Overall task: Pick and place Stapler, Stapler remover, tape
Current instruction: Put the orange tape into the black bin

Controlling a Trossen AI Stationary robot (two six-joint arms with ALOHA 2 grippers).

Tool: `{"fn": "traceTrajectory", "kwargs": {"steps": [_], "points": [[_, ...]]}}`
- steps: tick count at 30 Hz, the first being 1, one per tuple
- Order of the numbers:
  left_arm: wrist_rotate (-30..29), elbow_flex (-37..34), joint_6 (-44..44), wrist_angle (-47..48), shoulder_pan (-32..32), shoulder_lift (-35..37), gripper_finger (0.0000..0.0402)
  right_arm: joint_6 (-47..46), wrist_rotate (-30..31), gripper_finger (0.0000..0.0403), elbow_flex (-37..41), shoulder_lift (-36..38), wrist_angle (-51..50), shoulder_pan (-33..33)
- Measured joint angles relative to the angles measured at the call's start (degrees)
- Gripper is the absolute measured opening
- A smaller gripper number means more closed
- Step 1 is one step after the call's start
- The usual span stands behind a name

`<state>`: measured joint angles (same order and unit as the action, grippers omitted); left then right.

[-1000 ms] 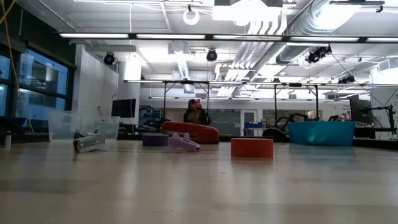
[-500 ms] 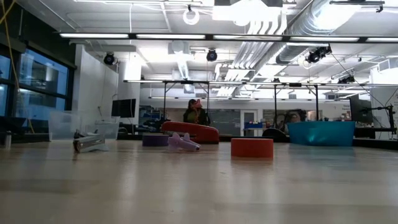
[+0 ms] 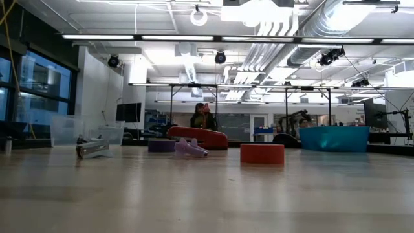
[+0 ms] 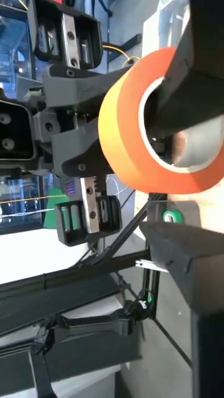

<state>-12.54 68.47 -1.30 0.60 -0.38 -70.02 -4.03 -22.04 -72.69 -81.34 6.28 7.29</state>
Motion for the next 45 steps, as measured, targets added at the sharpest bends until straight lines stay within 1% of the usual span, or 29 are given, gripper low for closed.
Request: {"fn": "traceTrajectory", "kwargs": {"steps": [4,8,11,15,18,21,25,27,34,36,40,42,45], "points": [[-1.79,0.13,0.0,0.9,0.0,0.0,0.0021,-0.04,0.11,0.0251,0.02,1.41,-1.0,0.04],[-3.84,0.13,-0.02,2.69,-0.01,0.42,0.0021,0.4,1.3,0.0258,0.02,3.71,-5.1,0.04],[-6.52,0.13,-0.02,4.66,-0.02,0.99,0.0021,2.69,4.97,0.0258,0.02,5.63,-10.31,0.04],[-10.61,0.11,0.97,9.8,-0.02,2.69,0.0021,3.7,10.64,0.0259,0.02,7.83,-17.06,0.05],[-12.11,0.11,3.54,14.34,0.0,4.31,0.0021,4.07,14.36,0.0259,0.02,9.0,-21.62,0.07],[-11.81,0.09,6.33,20.42,-0.02,6.38,0.0021,4.07,16.94,0.0259,0.02,9.74,-24.92,0.07],[-9.99,0.1,10.75,29.23,-0.02,9.15,0.0021,4.07,18.58,0.0259,0.02,9.79,-26.97,0.07],[-7.76,0.12,13.34,34.2,0.0,10.52,0.0021,4.07,18.53,0.0259,0.02,9.77,-27.32,0.07],[4.81,0.11,22.39,51.91,-0.04,13.66,0.0021,4.07,18.51,0.0259,0.02,9.77,-27.48,0.07],[7.87,0.09,25.55,58.26,-0.04,13.79,0.0021,4.26,18.56,0.0259,0.02,9.77,-27.5,0.07],[14.71,0.09,30.89,67.96,-0.04,13.6,0.0021,4.49,19.34,0.0259,0.02,9.77,-27.55,0.07],[17.91,0.09,32.89,70.6,-0.3,13.29,0.0021,4.51,20.16,0.0259,0.02,9.77,-27.56,0.07],[19.99,0.09,34.61,74.02,-2.74,12.79,0.0021,4.5,20.28,0.0259,0.02,9.77,-27.58,0.07]]}}
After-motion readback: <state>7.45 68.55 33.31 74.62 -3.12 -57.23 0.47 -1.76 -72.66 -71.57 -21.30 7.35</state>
